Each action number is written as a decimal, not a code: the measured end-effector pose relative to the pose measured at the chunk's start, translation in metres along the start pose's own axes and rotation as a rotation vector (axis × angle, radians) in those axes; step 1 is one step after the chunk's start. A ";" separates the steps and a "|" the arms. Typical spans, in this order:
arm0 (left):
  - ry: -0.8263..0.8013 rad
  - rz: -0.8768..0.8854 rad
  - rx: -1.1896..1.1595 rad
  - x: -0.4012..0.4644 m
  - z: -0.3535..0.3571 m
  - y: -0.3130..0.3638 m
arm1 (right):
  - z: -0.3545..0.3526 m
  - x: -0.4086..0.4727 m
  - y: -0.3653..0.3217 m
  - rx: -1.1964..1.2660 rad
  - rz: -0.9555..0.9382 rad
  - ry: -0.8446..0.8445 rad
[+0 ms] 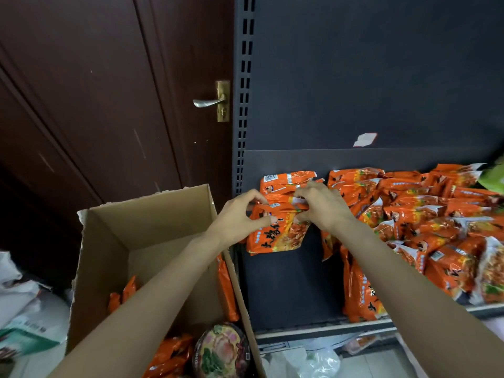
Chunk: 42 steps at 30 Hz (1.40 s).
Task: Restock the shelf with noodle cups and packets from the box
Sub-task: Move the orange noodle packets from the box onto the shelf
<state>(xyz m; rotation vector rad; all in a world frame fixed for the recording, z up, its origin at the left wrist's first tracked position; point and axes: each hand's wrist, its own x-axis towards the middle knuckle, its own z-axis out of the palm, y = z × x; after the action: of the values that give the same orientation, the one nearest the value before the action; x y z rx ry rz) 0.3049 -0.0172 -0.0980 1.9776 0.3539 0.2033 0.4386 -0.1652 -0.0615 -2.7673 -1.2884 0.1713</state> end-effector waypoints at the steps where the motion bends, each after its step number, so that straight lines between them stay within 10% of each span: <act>1: 0.012 0.000 0.016 0.001 0.003 -0.001 | -0.001 0.001 0.001 -0.010 0.006 -0.003; 12: 0.024 -0.104 0.005 0.023 0.017 -0.011 | 0.029 0.002 0.011 0.337 0.146 -0.089; 28: 0.004 -0.158 -0.054 0.019 0.023 -0.010 | 0.026 0.008 0.017 0.198 0.103 -0.097; 42: 0.238 0.019 0.304 -0.028 -0.023 -0.019 | 0.045 -0.024 -0.063 0.411 -0.190 0.238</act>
<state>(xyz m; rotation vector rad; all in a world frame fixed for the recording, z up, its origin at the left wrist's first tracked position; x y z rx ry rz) 0.2691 0.0005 -0.1055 2.2619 0.5457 0.4196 0.3698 -0.1420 -0.0964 -2.2353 -1.2760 0.0789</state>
